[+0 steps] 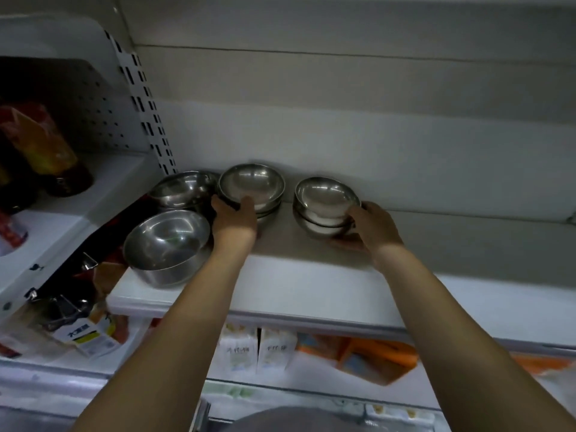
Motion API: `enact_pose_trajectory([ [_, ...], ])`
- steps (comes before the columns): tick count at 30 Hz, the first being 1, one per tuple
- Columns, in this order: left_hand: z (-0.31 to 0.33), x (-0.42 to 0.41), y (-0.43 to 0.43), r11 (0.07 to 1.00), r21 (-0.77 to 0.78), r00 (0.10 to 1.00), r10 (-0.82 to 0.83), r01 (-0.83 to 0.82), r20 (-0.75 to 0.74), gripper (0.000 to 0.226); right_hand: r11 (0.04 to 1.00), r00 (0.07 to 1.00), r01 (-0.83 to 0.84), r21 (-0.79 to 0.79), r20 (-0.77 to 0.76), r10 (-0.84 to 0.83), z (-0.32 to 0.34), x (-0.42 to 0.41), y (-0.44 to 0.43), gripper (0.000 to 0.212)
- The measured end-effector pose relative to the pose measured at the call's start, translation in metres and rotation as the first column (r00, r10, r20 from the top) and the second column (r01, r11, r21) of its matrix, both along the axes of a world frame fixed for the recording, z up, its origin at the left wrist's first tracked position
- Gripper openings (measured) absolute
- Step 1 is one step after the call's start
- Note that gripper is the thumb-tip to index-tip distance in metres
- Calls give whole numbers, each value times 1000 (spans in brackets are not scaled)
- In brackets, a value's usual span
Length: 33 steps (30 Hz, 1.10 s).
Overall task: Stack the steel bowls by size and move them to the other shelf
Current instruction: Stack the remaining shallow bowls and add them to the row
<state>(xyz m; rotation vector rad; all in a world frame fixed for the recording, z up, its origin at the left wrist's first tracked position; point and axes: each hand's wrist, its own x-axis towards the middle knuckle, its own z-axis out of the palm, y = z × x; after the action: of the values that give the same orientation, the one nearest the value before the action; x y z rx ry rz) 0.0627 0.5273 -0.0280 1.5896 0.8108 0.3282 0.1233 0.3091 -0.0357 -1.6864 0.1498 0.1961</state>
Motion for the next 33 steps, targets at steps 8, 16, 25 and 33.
enact_pose_trajectory([
  [8, 2, -1, -9, 979, -96, 983, -174, 179, 59, 14, 973, 989, 103, 205, 87, -122, 50, -11, -6, 18],
  [16, -4, -1, -3, 956, -118, 962, -271, 268, -15, 43, 996, 987, 15, 85, 156, -28, 72, 0, 19, 23],
  [25, 3, 11, -3, 965, -158, 961, -172, 208, 215, 51, 961, 963, -69, -266, 233, 133, 65, 4, 50, 28],
  [33, 6, 13, -12, 958, -112, 942, -229, 262, 247, 42, 941, 942, -27, -339, 308, 137, 48, -3, 54, 52],
])
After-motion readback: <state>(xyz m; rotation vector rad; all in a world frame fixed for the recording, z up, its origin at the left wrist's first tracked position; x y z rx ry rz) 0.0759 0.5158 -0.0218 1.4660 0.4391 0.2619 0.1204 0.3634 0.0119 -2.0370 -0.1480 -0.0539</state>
